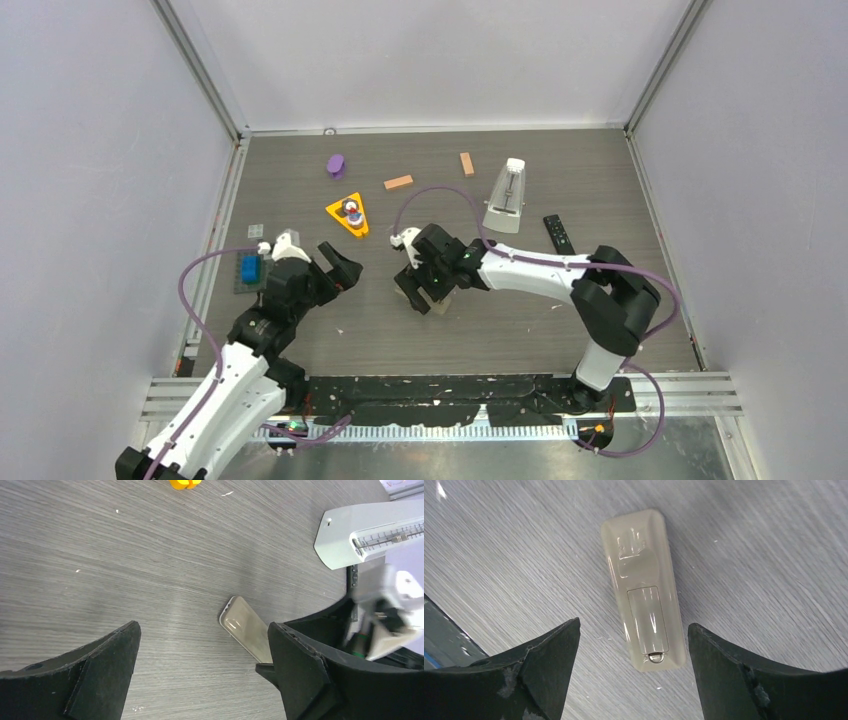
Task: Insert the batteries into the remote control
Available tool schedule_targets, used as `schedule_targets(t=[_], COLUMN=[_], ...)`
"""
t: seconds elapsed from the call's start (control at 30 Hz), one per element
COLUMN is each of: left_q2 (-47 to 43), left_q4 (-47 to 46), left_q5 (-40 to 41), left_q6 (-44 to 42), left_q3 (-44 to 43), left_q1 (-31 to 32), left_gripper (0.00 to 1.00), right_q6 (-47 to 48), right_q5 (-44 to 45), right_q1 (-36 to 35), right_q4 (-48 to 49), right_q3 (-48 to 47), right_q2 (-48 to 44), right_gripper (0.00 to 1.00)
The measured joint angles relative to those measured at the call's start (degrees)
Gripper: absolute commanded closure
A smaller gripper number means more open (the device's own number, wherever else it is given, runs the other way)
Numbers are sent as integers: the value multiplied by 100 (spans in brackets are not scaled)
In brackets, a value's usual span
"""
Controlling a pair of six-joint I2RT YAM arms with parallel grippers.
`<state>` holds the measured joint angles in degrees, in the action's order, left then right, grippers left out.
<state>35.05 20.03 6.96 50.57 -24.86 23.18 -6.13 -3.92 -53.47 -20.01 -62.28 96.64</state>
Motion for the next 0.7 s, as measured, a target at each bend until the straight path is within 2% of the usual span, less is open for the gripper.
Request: schedule_targets(t=[0.1,0.17,0.23,0.37,0.5,0.7], left_q2=[-192,-260,-308,-348,-358,-330], left_q4=[223,313,363,407,396,197], left_q5=[17,9,-22,-151,-304,-713], left_q6=[0,-2,-9,-28,-79,-210], left_q3=[-13,-13,-13,-13,-13,-13], left_q1=[0,0,0,0,0,0], left_gripper=[0,0,0,0,0,0], right_q6=[356,562,647,643,566,188], right_q5=[-103,-122,-164,-229,-229,-299], right_q1=[0,0,-4,2,7,24], right_q4=[-136,-247,-280,-354,-345,-144], right_q3=[-44,-92,-212,-302,-302,-46], right_q2=[378,612,651,752,748,490], right_gripper=[19,28,45,68,74,75])
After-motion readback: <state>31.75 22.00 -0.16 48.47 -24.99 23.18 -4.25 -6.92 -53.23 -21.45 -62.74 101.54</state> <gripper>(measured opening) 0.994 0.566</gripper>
